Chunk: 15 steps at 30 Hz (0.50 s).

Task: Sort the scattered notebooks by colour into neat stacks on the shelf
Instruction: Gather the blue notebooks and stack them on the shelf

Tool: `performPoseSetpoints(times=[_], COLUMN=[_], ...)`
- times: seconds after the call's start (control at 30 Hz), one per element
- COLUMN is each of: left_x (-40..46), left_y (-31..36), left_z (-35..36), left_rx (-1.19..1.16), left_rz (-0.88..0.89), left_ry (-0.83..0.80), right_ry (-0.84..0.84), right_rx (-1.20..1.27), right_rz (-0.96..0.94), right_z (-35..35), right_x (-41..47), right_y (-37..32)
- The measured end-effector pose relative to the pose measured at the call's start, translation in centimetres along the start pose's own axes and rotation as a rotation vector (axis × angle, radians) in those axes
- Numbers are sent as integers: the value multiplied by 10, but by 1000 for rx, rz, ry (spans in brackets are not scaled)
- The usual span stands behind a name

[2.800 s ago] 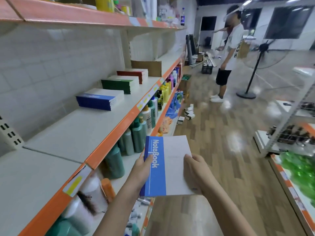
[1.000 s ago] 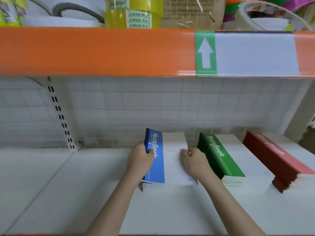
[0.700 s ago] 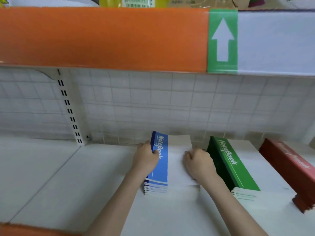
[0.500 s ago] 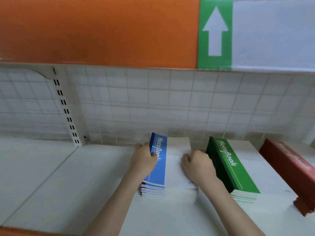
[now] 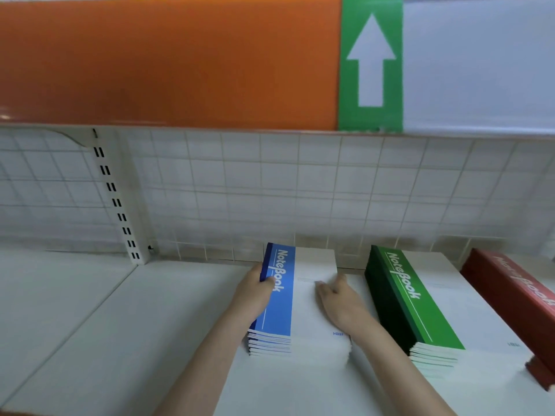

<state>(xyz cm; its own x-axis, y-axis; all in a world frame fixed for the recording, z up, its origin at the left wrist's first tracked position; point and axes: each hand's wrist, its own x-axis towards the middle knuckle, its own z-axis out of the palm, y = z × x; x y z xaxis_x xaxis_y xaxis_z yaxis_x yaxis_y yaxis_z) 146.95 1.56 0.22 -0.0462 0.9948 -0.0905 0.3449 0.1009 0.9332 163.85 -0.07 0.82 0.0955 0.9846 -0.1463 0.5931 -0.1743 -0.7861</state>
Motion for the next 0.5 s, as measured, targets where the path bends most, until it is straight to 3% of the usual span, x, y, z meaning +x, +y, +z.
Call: performPoseSetpoints(times=[0.13, 0.5], left_x=[5, 3], left_y=[0, 2], left_z=[2, -2], left_rx=[-45, -242], left_rz=[-42, -151], left_ry=[-34, -102], right_ry=[-7, -1], right_rx=[173, 235], right_rz=[15, 25], right_z=[0, 1], right_x=[3, 4], right_y=[0, 1])
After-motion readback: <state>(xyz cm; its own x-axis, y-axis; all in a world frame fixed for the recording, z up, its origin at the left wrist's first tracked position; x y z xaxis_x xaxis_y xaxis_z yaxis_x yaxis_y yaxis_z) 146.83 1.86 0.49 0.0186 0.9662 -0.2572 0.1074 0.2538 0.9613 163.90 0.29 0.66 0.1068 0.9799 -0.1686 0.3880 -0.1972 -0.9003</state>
